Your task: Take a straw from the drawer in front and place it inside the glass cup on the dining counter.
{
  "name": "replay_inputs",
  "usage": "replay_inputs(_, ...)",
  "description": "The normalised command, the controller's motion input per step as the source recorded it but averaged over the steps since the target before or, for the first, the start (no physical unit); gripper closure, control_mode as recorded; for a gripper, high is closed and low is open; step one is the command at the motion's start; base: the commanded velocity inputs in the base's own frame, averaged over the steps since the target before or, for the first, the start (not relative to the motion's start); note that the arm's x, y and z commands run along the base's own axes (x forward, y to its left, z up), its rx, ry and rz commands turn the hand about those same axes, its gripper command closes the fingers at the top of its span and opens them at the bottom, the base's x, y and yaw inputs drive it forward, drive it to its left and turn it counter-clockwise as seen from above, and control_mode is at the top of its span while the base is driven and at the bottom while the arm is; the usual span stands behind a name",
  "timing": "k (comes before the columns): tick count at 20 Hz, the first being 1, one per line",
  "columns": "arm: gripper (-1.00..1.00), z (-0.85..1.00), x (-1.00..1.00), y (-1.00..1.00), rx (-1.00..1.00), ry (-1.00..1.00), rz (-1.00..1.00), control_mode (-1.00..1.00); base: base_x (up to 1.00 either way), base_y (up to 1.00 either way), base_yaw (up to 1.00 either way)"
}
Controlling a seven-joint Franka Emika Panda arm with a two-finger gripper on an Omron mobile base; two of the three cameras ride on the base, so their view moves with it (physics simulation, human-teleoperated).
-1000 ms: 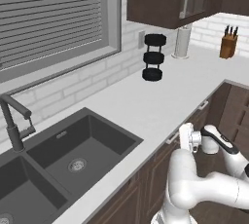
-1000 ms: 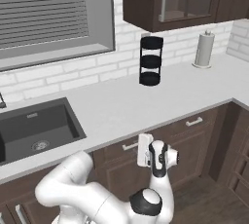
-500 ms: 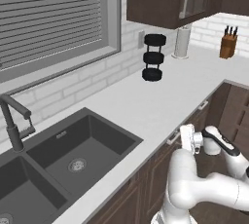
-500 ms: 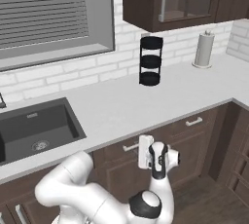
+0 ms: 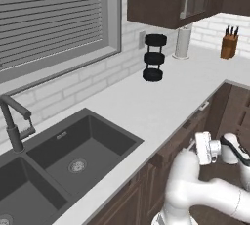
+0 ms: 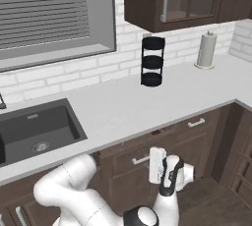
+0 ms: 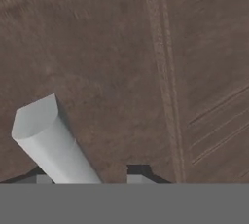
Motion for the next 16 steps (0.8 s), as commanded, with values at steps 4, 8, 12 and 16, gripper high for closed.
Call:
replay_inputs(4, 1.0, -0.18, -0.82, -0.85, 0.02, 0.01, 0.0, -1.0, 0.0, 0.0, 0.0)
replay_inputs(8, 1.0, -0.04, -0.77, -0.8, 0.01, 0.0, 0.0, -1.0, 0.0, 0.0, 0.0)
replay_inputs(12, 1.0, 0.0, -0.74, -0.73, 0.0, 0.0, -0.03, -1.0, 0.0, 0.0, 0.0)
replay_inputs(16, 1.0, 0.0, -0.74, -0.71, 0.0, 0.0, -0.04, -1.0, 0.0, 0.0, 0.0)
